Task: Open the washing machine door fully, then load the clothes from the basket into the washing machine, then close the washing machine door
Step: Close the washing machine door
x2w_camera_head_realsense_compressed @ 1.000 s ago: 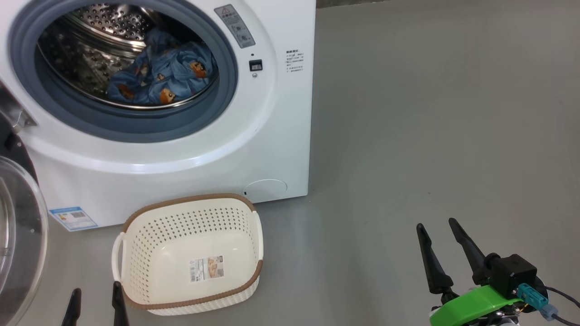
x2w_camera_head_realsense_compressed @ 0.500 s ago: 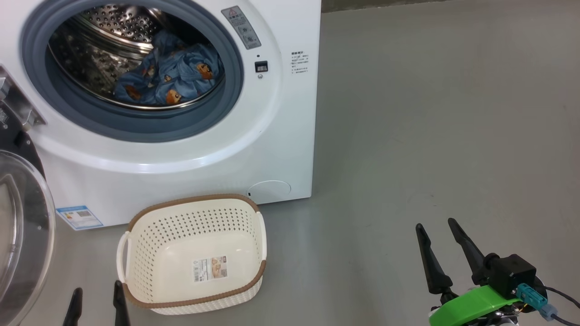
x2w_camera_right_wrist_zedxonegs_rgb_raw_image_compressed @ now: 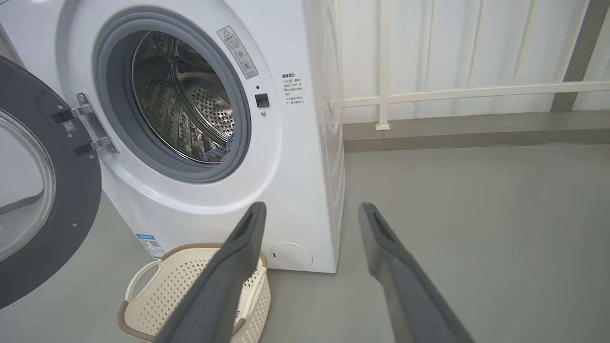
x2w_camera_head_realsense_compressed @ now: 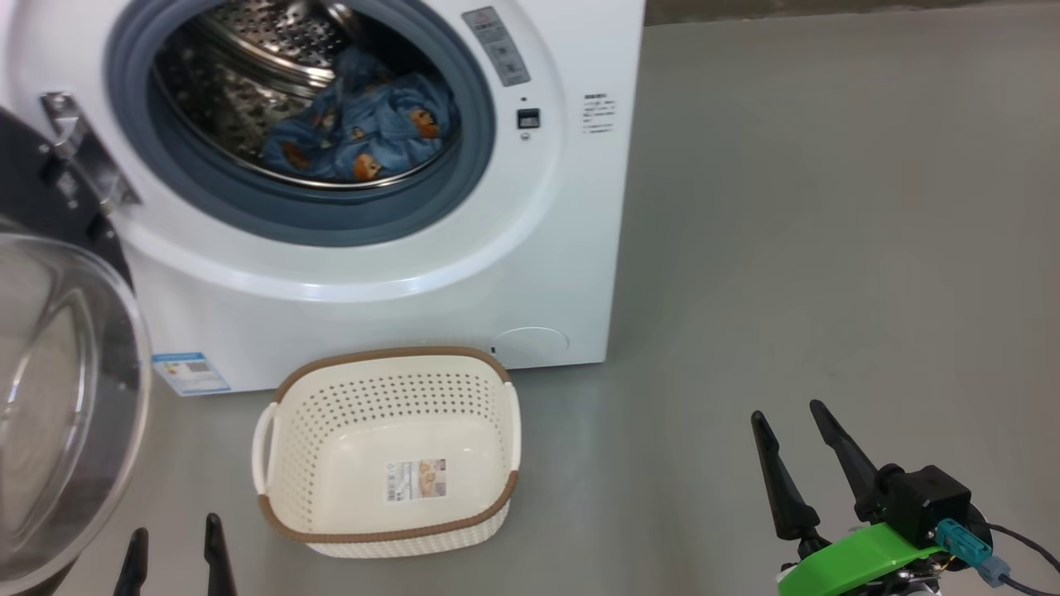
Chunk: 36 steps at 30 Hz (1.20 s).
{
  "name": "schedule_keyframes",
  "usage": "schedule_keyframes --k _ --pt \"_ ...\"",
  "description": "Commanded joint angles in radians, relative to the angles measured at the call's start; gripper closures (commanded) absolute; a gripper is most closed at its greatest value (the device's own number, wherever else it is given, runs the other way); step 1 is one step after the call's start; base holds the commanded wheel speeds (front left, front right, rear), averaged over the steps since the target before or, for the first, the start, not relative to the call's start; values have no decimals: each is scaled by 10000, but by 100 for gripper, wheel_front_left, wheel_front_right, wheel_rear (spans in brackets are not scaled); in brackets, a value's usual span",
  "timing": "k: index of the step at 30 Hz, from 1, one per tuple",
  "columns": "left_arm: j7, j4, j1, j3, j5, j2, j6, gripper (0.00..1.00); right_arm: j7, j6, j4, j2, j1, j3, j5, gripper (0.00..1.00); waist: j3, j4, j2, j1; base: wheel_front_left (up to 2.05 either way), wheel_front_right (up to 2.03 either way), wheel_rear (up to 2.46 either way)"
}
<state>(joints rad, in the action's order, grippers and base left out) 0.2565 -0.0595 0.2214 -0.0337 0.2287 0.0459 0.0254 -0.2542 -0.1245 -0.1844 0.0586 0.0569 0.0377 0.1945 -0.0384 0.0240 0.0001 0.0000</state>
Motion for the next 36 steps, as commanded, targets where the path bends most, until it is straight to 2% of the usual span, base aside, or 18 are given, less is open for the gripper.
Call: schedule_keyframes --k 1,22,23,25,36 --pt "53 -257 -193 -339 114 43 95 0 -76 -62 242 39 32 298 8 0 56 369 -1 0 0 0 0" --pt "53 -70 245 -517 374 43 510 0 -76 -62 154 133 -133 594 101 0 438 3092 -1 0 0 0 0" --pt "53 2 359 -625 447 43 625 0 -76 -62 124 114 -166 634 87 0 528 3943 -1 0 0 0 0" --pt "53 57 434 -580 548 43 813 0 -76 -62 148 94 -100 733 23 0 499 4715 -1 0 0 0 0" --pt "53 -129 544 -637 1012 43 1276 0 -51 -62 -82 262 509 1235 28 0 46 4981 -1 0 0 0 0"
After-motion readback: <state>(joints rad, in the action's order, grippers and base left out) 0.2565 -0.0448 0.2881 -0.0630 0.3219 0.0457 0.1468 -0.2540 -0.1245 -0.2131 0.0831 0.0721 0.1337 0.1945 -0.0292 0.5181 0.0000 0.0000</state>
